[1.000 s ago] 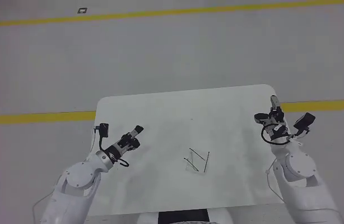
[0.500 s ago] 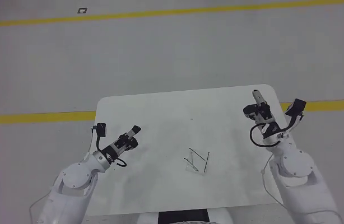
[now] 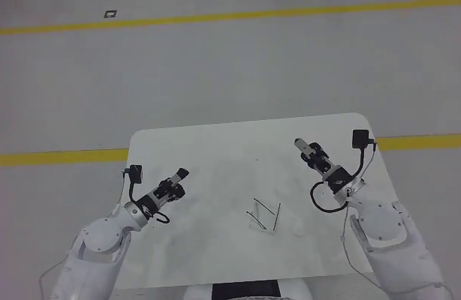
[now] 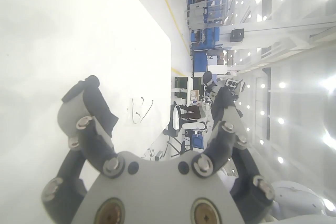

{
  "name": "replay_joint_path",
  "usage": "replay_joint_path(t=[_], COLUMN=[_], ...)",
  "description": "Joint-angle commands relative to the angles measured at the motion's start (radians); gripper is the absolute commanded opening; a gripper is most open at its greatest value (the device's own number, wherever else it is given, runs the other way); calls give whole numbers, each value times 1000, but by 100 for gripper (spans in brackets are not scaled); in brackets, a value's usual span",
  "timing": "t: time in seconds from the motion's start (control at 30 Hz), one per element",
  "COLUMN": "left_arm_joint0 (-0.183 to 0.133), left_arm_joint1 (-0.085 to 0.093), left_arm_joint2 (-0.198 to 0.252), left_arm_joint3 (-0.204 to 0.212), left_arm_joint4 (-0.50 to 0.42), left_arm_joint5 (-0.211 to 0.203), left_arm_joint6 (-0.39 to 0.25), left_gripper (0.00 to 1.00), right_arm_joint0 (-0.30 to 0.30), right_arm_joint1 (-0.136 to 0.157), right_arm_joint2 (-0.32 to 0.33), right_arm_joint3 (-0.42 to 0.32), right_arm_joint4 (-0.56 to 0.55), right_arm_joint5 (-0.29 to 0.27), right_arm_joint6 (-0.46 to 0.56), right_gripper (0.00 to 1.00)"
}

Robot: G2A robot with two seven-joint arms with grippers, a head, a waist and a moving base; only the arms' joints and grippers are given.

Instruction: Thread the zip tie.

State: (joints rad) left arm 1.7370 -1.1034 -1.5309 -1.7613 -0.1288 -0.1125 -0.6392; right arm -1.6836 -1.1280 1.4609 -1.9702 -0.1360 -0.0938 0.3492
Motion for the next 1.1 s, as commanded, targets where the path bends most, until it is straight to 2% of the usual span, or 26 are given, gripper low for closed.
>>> replay_joint_path(t=[0.0,0.1,0.2,0.27,0.4,0.8,0.87,1.07], left_arm_joint0=[0,0,0,0,0,0,0,0], left_arm_joint1=[0,0,0,0,0,0,0,0], left_arm_joint2=[0,0,0,0,0,0,0,0], left_arm_joint3=[0,0,0,0,0,0,0,0], left_arm_joint4=[0,0,0,0,0,0,0,0], left_arm_joint5=[0,0,0,0,0,0,0,0], left_arm_joint6=[0,0,0,0,0,0,0,0], left_gripper=[100,100,100,100,100,100,100,100], right_arm_joint0=[8,45,80,92,99,99,122,209], right_arm_joint1=[3,15,22,25,30,30,36,33], right_arm_joint2=[-4,-38,-75,-97,-137,-137,-179,-301], right_arm_joint3=[-12,-27,-16,-19,-28,-28,-64,-54], right_arm_joint4=[-55,-275,-415,-494,-557,-557,-688,-728], right_arm_joint5=[-12,-37,-60,-74,-122,-122,-168,-183], right_arm_joint6=[29,155,259,294,370,370,469,684], right_gripper=[100,100,100,100,100,100,100,100])
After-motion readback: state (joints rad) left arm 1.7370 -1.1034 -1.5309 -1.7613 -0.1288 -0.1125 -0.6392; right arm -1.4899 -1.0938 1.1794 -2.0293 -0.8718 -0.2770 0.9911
